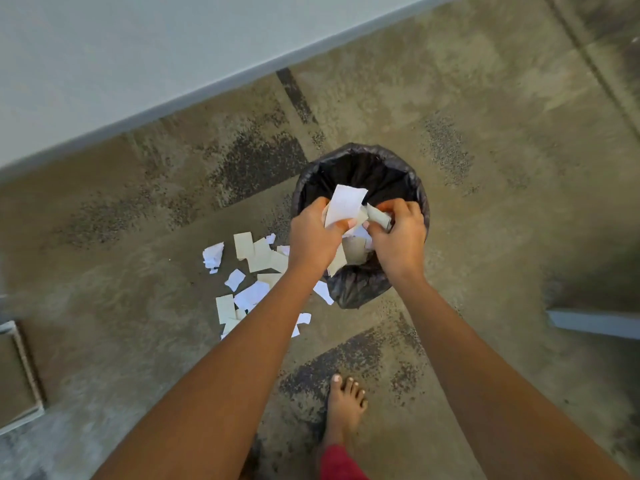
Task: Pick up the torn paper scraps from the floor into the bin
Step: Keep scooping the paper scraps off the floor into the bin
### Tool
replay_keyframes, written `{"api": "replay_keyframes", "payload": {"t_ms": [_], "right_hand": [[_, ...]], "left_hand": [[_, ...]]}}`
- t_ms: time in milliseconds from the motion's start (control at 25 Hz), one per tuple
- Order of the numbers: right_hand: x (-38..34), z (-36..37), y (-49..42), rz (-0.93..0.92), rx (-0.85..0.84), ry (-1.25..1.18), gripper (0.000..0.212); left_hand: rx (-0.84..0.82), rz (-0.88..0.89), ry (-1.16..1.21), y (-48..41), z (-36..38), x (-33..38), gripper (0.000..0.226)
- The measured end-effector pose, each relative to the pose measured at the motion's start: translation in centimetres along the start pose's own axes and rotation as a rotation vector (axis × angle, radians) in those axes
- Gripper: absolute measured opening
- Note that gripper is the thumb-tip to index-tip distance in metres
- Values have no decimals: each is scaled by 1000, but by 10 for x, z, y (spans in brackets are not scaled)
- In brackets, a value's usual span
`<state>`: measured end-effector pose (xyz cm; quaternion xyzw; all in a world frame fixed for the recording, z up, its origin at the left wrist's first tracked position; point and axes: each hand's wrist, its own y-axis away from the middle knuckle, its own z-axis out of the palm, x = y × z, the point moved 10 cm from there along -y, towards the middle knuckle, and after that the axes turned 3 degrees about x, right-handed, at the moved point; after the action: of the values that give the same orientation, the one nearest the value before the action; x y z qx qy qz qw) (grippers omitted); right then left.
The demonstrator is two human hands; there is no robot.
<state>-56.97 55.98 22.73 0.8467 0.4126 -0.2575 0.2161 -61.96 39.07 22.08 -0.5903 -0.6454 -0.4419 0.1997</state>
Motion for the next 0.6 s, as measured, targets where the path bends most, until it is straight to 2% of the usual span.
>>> {"api": "replay_keyframes", "payload": {"t_ms": [280,400,600], "right_hand": [[25,10,1,97,45,-40,19],[25,21,24,111,54,-69,18],[-7,29,51,42,37,-19,34]], "left_hand": [[-163,9,178,-10,25,-12,32],[-111,25,239,-4,2,-30,27],[32,-24,210,6,-68,-76,24]]}}
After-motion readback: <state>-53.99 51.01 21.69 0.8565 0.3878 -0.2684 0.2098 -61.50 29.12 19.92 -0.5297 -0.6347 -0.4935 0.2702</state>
